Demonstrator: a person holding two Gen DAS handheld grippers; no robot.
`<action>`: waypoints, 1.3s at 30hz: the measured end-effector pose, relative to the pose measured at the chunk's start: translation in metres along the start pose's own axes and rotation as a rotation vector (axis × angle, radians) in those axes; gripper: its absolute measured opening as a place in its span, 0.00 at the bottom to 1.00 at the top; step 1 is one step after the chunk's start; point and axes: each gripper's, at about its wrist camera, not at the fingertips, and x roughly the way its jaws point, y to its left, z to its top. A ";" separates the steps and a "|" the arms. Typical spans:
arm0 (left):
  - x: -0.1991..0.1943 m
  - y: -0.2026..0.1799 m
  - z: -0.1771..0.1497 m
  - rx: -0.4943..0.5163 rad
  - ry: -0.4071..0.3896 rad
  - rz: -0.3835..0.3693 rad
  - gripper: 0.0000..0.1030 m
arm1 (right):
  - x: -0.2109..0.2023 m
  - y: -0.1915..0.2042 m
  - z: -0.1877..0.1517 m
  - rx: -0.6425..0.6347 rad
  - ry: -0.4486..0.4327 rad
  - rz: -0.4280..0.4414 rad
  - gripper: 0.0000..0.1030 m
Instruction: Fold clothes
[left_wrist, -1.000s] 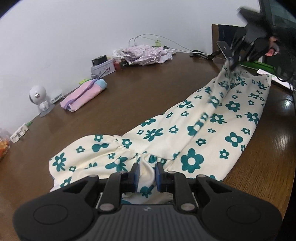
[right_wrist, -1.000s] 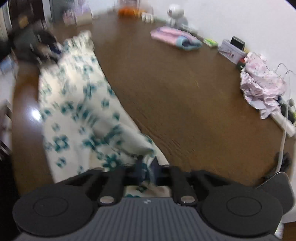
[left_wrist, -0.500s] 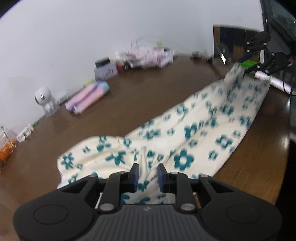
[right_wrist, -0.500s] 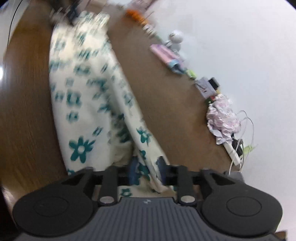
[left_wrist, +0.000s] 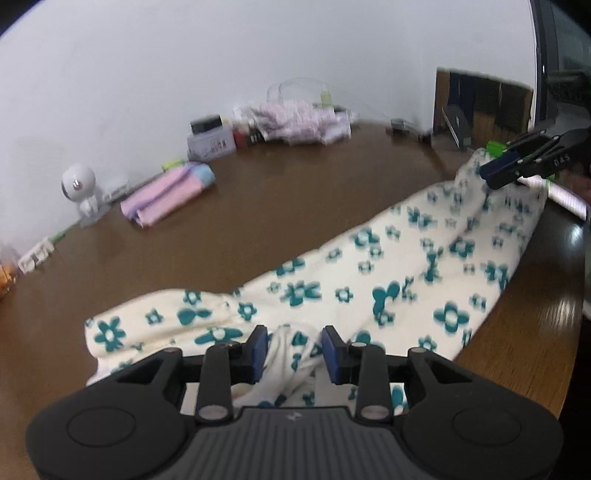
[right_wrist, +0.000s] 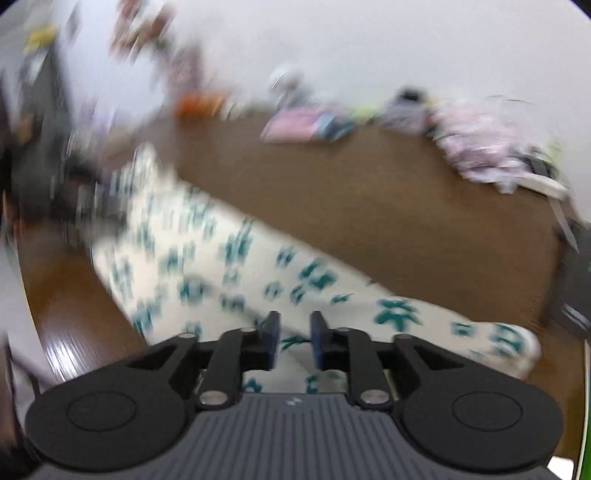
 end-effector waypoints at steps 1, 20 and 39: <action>-0.001 0.002 0.003 -0.018 -0.014 0.009 0.35 | 0.001 -0.004 0.000 0.047 -0.022 -0.034 0.33; 0.011 0.016 -0.012 -0.210 0.032 0.173 0.45 | -0.014 -0.037 -0.021 0.186 -0.049 -0.390 0.39; -0.068 -0.023 -0.064 -0.778 0.035 0.577 0.48 | 0.086 0.143 0.084 -0.377 -0.006 0.117 0.49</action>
